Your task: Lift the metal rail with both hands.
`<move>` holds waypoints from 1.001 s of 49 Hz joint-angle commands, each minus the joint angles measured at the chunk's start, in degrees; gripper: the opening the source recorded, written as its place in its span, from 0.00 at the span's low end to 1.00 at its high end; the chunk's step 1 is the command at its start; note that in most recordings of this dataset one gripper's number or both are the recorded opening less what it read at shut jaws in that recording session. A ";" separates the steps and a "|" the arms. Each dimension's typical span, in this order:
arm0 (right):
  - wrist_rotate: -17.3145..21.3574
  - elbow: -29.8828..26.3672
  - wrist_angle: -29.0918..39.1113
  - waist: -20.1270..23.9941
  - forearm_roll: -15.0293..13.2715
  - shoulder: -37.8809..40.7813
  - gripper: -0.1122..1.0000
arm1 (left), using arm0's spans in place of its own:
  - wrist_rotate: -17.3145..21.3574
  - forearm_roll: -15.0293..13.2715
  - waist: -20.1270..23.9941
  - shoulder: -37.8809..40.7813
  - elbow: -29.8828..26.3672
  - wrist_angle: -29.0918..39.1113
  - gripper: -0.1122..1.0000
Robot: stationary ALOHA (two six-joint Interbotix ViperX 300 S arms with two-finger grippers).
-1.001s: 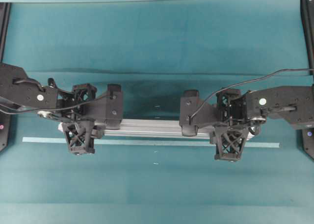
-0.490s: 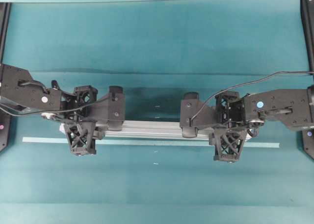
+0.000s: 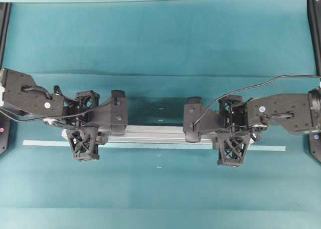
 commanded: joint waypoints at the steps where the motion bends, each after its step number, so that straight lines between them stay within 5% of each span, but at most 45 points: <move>1: 0.09 0.18 0.18 0.53 0.18 0.35 0.45 | -1.23 -0.18 0.62 -0.44 -0.09 -0.35 0.38; 49: 0.62 1.14 -1.49 -0.26 0.44 0.35 0.45 | -0.97 -0.18 0.35 -0.18 0.44 -5.89 0.37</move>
